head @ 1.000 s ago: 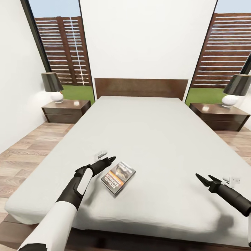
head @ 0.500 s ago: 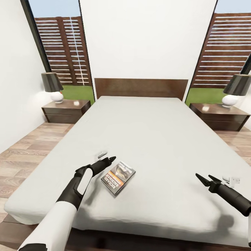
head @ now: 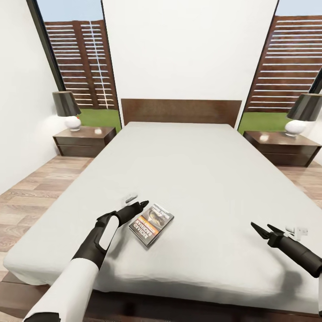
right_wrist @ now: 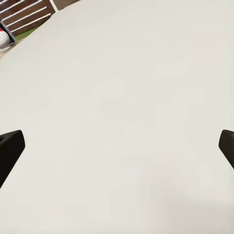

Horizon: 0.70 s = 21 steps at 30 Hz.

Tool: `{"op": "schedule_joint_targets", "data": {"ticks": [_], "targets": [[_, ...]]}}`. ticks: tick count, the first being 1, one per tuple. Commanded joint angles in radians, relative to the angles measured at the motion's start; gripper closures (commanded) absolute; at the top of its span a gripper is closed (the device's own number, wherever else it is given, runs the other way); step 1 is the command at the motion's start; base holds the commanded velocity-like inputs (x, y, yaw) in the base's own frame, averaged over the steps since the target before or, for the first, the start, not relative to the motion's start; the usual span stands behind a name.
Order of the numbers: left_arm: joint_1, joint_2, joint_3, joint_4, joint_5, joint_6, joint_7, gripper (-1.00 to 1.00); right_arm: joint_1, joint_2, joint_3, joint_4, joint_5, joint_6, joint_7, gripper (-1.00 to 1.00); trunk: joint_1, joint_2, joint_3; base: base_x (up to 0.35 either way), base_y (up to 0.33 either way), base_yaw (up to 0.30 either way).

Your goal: In the bedroom, move the book from the bed onto either nightstand, and place the two sandals side by side next to the bed.

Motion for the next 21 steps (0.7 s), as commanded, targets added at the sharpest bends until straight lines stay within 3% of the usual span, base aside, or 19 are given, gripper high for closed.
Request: {"op": "schedule_joint_targets", "data": {"ticks": [1,6,13,21], "targets": [[0.0,-0.001,0.004,-0.001,0.005,0.007,-0.003,-1.0,-0.001,0.0,-0.002,-0.001,0.006,0.007,0.007,-1.0,0.0,0.0,-0.001,0.0,0.0,0.0],[0.0,-0.001,0.004,-0.001,0.005,0.007,-0.003,-1.0,-0.001,0.0,-0.002,-0.001,0.005,0.006,0.006,-1.0,0.0,0.0,-0.001,0.0,0.0,0.0],[0.0,-0.001,0.004,-0.001,0.005,0.008,-0.003,-1.0,-0.001,0.0,-0.002,-0.001,0.005,0.006,0.007,-1.0,0.027,-0.049,-0.023,0.0,0.0,0.0],[0.0,-0.001,0.004,-0.001,0.005,0.008,-0.003,-1.0,-0.001,0.0,-0.002,-0.001,0.004,0.008,0.008,-1.0,0.027,-0.049,-0.023,0.0,0.0,0.0]]}}
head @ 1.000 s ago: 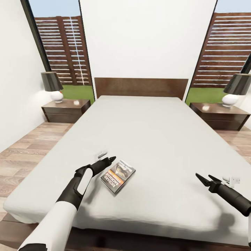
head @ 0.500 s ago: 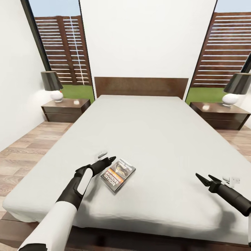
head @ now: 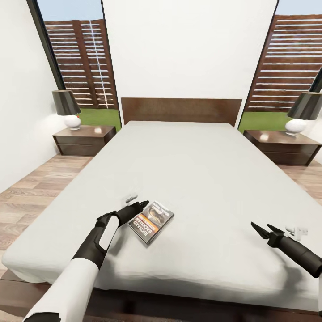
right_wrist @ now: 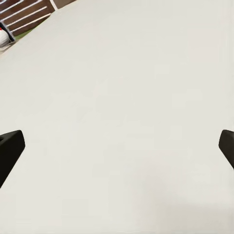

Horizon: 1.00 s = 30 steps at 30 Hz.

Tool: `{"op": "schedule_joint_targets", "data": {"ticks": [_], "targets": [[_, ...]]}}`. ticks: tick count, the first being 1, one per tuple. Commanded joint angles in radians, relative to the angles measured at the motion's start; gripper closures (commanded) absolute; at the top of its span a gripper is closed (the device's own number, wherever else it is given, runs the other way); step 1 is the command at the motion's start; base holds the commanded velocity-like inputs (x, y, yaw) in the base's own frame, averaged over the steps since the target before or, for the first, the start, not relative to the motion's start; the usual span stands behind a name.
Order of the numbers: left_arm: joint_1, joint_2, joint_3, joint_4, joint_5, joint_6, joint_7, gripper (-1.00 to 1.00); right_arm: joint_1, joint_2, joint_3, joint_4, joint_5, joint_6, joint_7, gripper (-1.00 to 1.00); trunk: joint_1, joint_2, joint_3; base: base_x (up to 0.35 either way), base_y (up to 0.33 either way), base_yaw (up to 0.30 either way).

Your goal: In the bedroom, move the book from the bed onto either nightstand, and place the two sandals side by side next to the bed.

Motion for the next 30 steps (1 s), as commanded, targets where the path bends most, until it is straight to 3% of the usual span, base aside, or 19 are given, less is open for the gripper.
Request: {"op": "schedule_joint_targets", "data": {"ticks": [1,30], "targets": [[0.0,-0.001,0.004,-0.001,0.005,0.007,-0.003,-1.0,-0.001,0.0,-0.002,-0.001,0.006,0.007,0.007,-1.0,0.0,0.0,-0.001,0.0,0.0,0.0],[0.0,-0.001,0.004,-0.001,0.005,0.008,-0.003,-1.0,-0.001,0.0,-0.002,-0.001,0.008,0.006,0.006,-1.0,0.027,-0.049,-0.023,0.0,0.0,0.0]]}}
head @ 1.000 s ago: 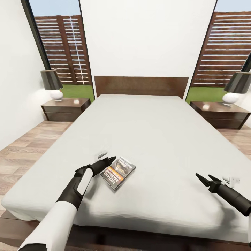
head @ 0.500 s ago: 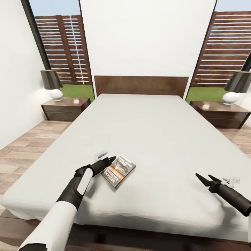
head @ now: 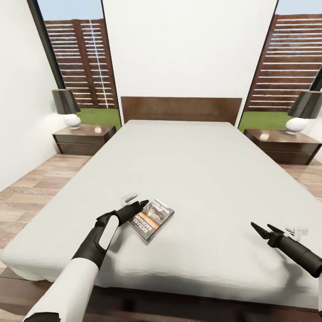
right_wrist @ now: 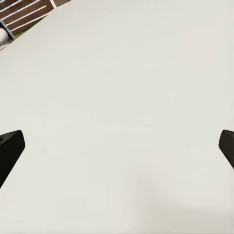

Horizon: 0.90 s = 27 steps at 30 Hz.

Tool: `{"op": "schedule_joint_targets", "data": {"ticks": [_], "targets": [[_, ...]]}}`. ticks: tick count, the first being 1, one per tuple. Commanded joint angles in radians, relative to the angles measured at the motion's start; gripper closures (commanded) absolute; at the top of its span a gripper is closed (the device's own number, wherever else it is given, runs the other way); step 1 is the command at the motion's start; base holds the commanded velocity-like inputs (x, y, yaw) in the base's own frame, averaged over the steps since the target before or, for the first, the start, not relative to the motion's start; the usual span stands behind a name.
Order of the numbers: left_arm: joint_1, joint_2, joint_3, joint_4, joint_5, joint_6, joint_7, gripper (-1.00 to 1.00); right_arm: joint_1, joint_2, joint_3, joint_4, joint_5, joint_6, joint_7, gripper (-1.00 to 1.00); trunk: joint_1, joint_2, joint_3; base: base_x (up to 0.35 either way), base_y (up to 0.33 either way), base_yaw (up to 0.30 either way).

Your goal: In the bedroom, move the book from the bed onto either nightstand, and place the two sandals side by side next to the bed.

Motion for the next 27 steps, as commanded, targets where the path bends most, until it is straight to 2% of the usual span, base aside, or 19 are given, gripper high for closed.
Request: {"op": "schedule_joint_targets", "data": {"ticks": [1,27], "targets": [[0.0,-0.001,0.004,0.006,0.006,0.011,0.0,-1.0,-0.001,0.0,-0.002,-0.001,0.006,0.007,0.007,-1.0,0.0,0.0,-0.001,0.0,0.0,0.0],[0.0,-0.001,0.004,0.006,0.006,0.011,0.0,-1.0,-0.001,0.0,-0.001,-0.001,0.005,0.007,0.009,-1.0,0.0,0.0,-0.001,-0.014,-0.007,0.0]]}}
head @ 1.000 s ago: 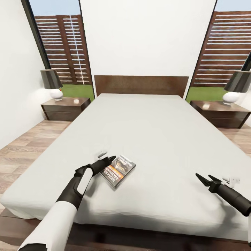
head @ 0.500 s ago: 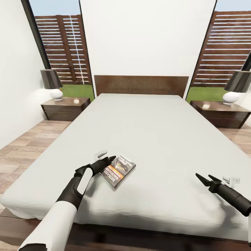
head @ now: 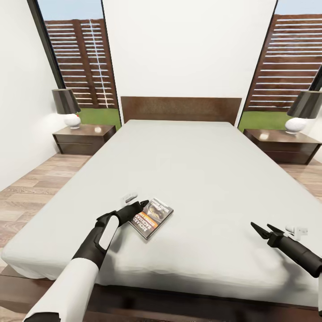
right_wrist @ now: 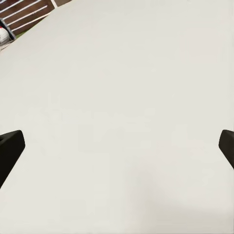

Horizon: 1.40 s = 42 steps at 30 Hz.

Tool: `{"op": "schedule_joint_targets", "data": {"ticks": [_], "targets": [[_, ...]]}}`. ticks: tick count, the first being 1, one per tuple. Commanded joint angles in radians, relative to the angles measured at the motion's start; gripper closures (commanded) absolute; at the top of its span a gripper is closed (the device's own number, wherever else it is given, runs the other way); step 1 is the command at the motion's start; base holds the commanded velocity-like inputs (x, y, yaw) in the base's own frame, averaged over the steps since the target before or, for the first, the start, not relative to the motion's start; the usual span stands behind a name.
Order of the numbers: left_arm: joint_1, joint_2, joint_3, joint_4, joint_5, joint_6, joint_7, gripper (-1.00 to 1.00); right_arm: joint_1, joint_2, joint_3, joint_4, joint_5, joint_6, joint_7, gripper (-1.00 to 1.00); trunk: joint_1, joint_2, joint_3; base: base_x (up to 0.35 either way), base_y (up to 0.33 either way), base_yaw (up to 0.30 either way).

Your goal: In the bedroom, move the book from the bed onto either nightstand, and place the two sandals side by side next to the bed.

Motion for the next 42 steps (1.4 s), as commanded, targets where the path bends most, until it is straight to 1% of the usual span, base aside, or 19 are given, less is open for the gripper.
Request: {"op": "schedule_joint_targets", "data": {"ticks": [1,8,14,22,29,34,42], "targets": [[0.0,-0.001,0.004,0.0,0.0,0.011,0.001,-1.0,-0.001,0.0,-0.002,-0.001,0.006,0.007,0.008,-1.0,0.0,0.0,-0.001,-0.003,-0.001,0.0],[0.0,-0.001,0.004,0.0,0.0,0.011,0.002,-1.0,-0.001,0.0,-0.002,-0.002,0.006,0.007,0.009,-1.0,0.0,0.0,-0.001,0.0,0.0,-0.007],[0.0,-0.001,0.004,0.0,0.0,0.011,0.002,-1.0,-0.001,0.0,-0.002,-0.002,0.006,0.007,0.011,-1.0,0.0,0.0,0.003,0.0,0.0,-0.18],[0.0,-0.001,0.004,0.0,0.0,0.011,0.002,-1.0,-0.001,0.0,-0.002,-0.002,0.006,0.007,0.011,-1.0,0.0,0.0,0.003,0.0,0.0,-0.037],[0.0,-0.001,0.004,0.0,0.0,0.011,0.002,-1.0,-0.001,0.0,-0.002,-0.001,0.005,0.007,0.011,-1.0,0.0,0.0,0.009,0.0,0.0,-0.14],[0.0,-0.001,0.004,0.0,0.0,0.011,0.002,-1.0,-0.002,0.0,-0.002,-0.002,0.005,0.007,0.011,-1.0,0.0,0.0,0.009,0.0,0.0,-0.023],[0.0,-0.001,0.004,0.0,0.0,0.011,0.001,-1.0,-0.001,0.0,-0.001,-0.001,0.005,0.007,0.011,-1.0,0.0,0.0,0.011,0.0,0.0,-0.13]]}}
